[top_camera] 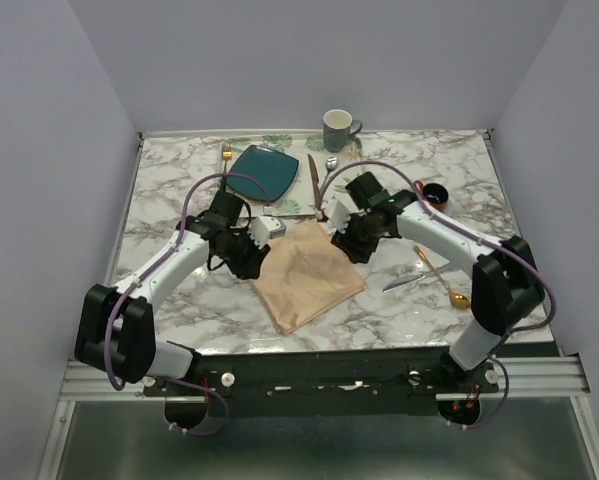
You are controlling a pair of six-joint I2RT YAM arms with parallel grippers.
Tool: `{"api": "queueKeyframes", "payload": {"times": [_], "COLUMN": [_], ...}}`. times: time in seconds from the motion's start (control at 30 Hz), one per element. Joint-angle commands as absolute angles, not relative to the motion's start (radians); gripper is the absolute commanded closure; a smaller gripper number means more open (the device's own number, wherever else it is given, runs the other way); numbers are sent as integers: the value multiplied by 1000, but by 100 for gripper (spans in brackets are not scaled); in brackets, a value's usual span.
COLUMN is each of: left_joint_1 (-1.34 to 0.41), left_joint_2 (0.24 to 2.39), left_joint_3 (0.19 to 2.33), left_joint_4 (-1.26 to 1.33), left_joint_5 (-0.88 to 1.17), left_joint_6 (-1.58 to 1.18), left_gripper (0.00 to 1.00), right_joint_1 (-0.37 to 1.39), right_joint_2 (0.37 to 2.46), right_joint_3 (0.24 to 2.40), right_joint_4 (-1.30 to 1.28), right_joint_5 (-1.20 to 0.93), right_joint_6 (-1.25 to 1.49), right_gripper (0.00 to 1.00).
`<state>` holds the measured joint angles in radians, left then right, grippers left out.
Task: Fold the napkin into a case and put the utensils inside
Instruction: Rotate the lower triangle-folded napkin at the center of the board.
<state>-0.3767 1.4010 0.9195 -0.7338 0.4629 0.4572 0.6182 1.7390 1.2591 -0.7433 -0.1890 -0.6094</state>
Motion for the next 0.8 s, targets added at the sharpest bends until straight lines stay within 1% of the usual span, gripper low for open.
{"api": "queueKeyframes", "payload": {"times": [0.0,0.03,0.07,0.1,0.23,0.4,0.53,0.6,0.77], "left_joint_1": [-354,-353,-353,-351,-348,-350,-353,-359,-432], "left_joint_2": [1405,1429,1481,1503,1581,1655,1652,1631,1554], "left_joint_3": [1000,1014,1026,1044,1060,1046,993,959,896], "left_joint_4": [-670,-675,-676,-672,-631,-643,-664,-675,-719], "left_joint_5": [422,411,397,391,364,334,331,336,348], "left_joint_6": [474,527,549,567,620,653,660,657,652], "left_gripper": [58,57,57,57,57,58,60,62,63], "right_joint_1": [517,502,486,457,413,397,397,397,399], "right_joint_2": [1611,1615,1621,1627,1703,1778,1882,1949,2046], "right_joint_3": [1281,1273,1255,1241,1201,1201,1254,1296,1425], "right_joint_4": [-854,-891,-903,-913,-937,-917,-899,-903,-920], "right_joint_5": [-346,-404,-431,-454,-576,-643,-605,-585,-568], "right_joint_6": [-373,-342,-312,-251,-164,-124,-132,-141,-158], "right_gripper": [41,39,39,38,39,39,47,49,57]}}
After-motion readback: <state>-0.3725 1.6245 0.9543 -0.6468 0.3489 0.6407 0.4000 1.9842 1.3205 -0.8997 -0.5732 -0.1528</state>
